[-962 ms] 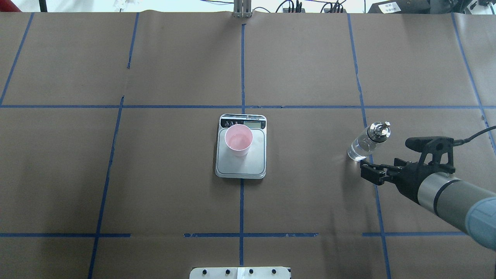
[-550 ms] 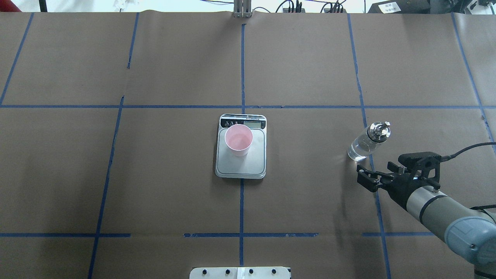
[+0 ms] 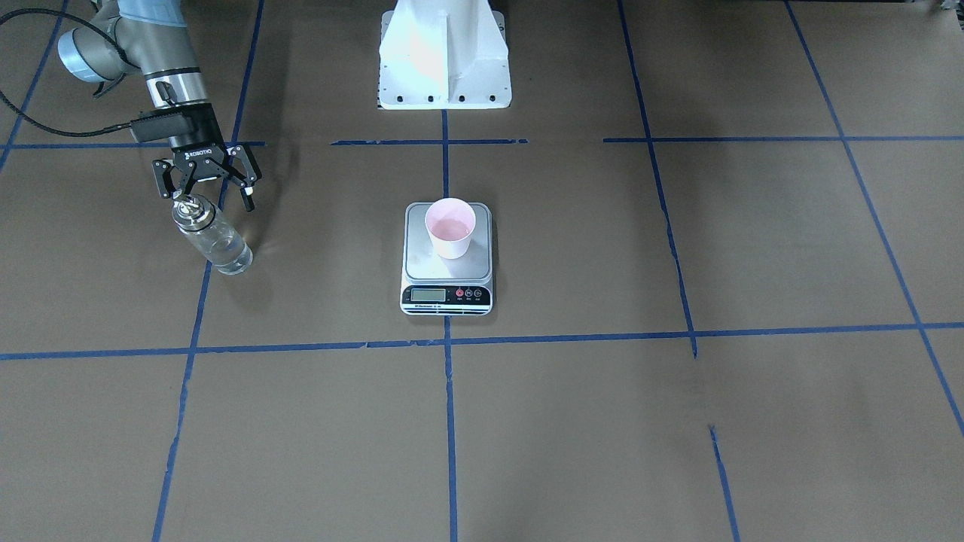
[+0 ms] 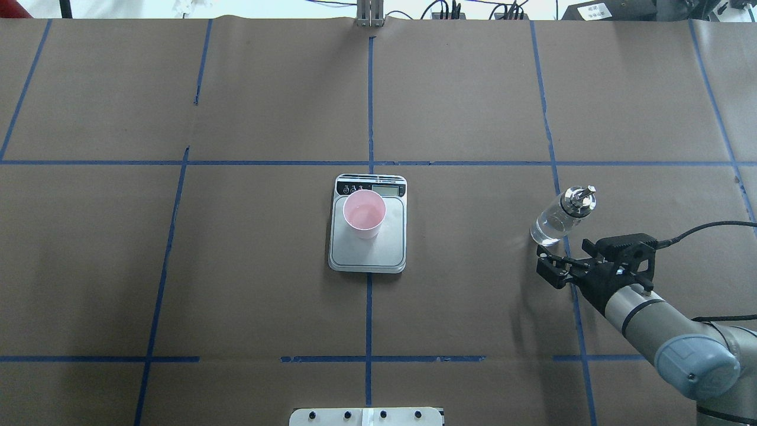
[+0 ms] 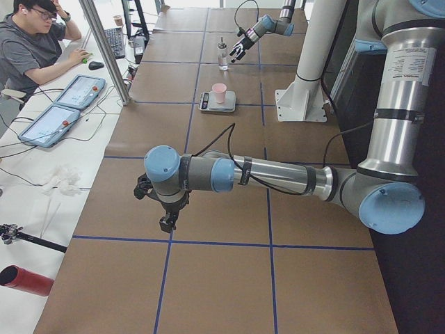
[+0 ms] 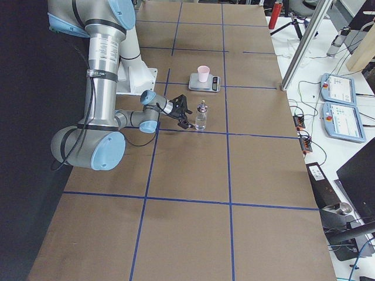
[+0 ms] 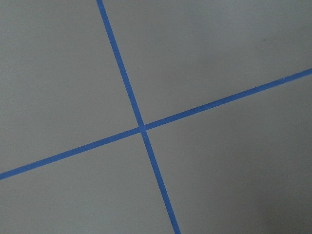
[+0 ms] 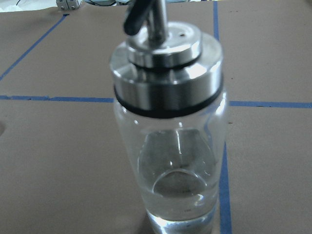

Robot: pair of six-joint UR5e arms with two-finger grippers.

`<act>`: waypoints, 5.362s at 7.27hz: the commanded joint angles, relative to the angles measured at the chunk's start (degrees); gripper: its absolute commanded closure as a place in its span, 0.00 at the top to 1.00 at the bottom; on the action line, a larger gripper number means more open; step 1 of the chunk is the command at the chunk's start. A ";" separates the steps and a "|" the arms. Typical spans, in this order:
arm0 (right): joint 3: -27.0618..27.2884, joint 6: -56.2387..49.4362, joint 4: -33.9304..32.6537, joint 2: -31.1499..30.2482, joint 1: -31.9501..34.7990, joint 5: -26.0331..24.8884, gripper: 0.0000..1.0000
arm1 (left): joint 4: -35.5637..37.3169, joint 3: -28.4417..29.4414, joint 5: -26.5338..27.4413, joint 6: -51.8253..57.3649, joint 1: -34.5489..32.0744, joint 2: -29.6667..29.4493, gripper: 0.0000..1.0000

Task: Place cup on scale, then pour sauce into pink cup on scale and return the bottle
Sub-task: 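Reach the right gripper to the glass sauce dispenser and grasp it, then lift the dispenser with the right gripper and carry it over the cup, then tilt the dispenser with the right gripper to pour into the cup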

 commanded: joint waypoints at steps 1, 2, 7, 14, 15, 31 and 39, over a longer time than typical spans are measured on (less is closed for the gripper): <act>-3.12 -4.65 0.24 4.07 1.08 -2.86 1.00 | 0.00 0.07 0.00 0.00 0.00 0.00 1.00; -3.48 -4.92 0.24 4.09 1.87 -2.87 1.00 | 0.00 0.07 0.00 0.00 0.00 0.09 1.00; -4.71 -5.01 0.33 4.17 3.38 -3.57 0.92 | -0.09 -0.02 0.00 0.09 0.00 0.09 1.00; -3.23 -11.98 0.33 7.67 5.92 -6.12 0.00 | -0.09 -0.19 -0.09 0.00 0.09 0.00 1.00; -2.44 -16.83 0.33 9.95 7.06 -6.03 0.00 | -0.09 -0.28 -0.09 0.09 0.09 0.00 1.00; -8.03 -63.55 -58.29 37.66 -0.31 -34.41 0.00 | -0.18 -0.19 0.00 0.18 0.09 0.09 1.00; -11.75 -71.90 -58.29 37.22 -0.23 -42.60 0.00 | -0.18 -0.28 0.00 0.18 0.09 0.62 1.00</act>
